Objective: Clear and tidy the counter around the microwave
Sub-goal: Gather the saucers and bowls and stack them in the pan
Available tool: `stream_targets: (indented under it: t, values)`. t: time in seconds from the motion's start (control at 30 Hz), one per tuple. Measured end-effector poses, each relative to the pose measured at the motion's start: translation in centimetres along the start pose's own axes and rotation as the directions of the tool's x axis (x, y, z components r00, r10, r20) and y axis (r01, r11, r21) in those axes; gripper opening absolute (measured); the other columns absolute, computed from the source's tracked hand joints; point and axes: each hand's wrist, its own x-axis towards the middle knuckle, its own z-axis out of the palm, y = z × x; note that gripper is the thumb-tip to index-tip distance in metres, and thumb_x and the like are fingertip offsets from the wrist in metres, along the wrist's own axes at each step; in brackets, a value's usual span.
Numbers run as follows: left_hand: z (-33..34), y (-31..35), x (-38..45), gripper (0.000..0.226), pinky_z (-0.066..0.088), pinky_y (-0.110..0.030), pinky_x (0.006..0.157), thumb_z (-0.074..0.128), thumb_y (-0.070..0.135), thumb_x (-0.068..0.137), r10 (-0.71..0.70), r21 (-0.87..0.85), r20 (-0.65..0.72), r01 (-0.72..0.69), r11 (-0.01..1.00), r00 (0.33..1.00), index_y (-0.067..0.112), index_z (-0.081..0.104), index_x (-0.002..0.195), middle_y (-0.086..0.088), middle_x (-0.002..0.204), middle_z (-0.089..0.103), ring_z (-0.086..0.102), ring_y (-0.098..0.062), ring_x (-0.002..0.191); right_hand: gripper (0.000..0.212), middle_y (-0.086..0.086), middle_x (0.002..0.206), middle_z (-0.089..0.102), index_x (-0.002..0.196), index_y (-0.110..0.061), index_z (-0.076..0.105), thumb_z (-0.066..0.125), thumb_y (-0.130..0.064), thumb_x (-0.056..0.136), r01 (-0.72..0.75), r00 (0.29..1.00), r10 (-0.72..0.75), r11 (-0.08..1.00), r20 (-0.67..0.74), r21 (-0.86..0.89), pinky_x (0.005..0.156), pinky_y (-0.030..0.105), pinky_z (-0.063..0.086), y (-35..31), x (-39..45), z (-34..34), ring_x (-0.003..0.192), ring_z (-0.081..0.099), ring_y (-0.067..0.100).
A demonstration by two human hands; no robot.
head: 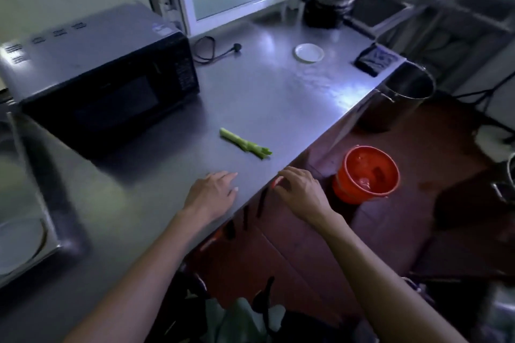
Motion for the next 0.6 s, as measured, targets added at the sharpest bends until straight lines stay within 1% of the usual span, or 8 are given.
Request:
stream_targets:
  t: [0.07, 0.17, 0.33, 0.43, 0.6]
  values:
    - [0.7, 2.7, 1.5, 0.049, 0.041, -0.036, 0.106, 0.049, 0.042, 0.096, 0.052, -0.001, 0.024, -0.052, 0.999, 0.998, 0.027, 0.049, 0.143, 0.004, 0.146, 0.051, 0.048, -0.019, 0.132, 0.040, 0.000, 0.134, 0.059, 0.130, -0.021, 0.062, 0.063, -0.033, 0.092, -0.058, 0.998, 0.058, 0.998, -0.023, 0.013, 0.100, 0.045, 0.046, 2.6, -1.1, -1.4, 0.130, 0.048, 0.026]
    - [1.3, 6.4, 3.4, 0.048, 0.042, -0.037, 0.106, 0.050, 0.041, 0.096, 0.125, 0.005, 0.069, -0.126, 0.992, 0.990, 0.027, 0.050, 0.141, 0.004, 0.145, 0.052, 0.049, -0.020, 0.132, 0.046, 0.000, 0.137, 0.058, 0.135, -0.020, 0.059, 0.063, -0.035, 0.093, -0.129, 0.990, 0.130, 0.991, -0.048, 0.022, 0.102, 0.044, 0.045, 5.9, -2.1, -2.7, 0.131, 0.048, 0.026]
    - [2.6, 10.8, 7.5, 0.044, 0.044, -0.037, 0.101, 0.052, 0.042, 0.095, 0.210, 0.008, 0.130, -0.213, 0.977, 0.969, 0.031, 0.052, 0.138, 0.004, 0.139, 0.057, 0.054, -0.023, 0.125, 0.046, 0.000, 0.142, 0.055, 0.138, -0.019, 0.058, 0.061, -0.034, 0.095, -0.225, 0.972, 0.227, 0.974, -0.066, 0.042, 0.102, 0.045, 0.045, 10.2, -2.5, -4.1, 0.133, 0.047, 0.026]
    - [3.4, 12.8, 11.0, 0.046, 0.042, -0.036, 0.102, 0.051, 0.044, 0.096, 0.243, 0.002, 0.142, -0.246, 0.969, 0.959, 0.029, 0.051, 0.140, 0.005, 0.141, 0.056, 0.053, -0.021, 0.127, 0.045, 0.002, 0.140, 0.057, 0.136, -0.017, 0.059, 0.062, -0.034, 0.094, -0.265, 0.962, 0.267, 0.963, -0.061, 0.044, 0.102, 0.045, 0.046, 12.8, -1.3, -4.8, 0.132, 0.048, 0.026]
    - [5.1, 15.5, 18.2, 0.049, 0.042, -0.039, 0.105, 0.049, 0.045, 0.096, 0.275, -0.034, 0.195, -0.273, 0.961, 0.941, 0.031, 0.048, 0.143, 0.007, 0.146, 0.051, 0.051, -0.021, 0.131, 0.047, 0.000, 0.146, 0.052, 0.138, -0.020, 0.057, 0.062, -0.036, 0.094, -0.311, 0.948, 0.313, 0.950, -0.053, 0.036, 0.108, 0.043, 0.042, 17.2, 3.8, -6.1, 0.135, 0.046, 0.024]
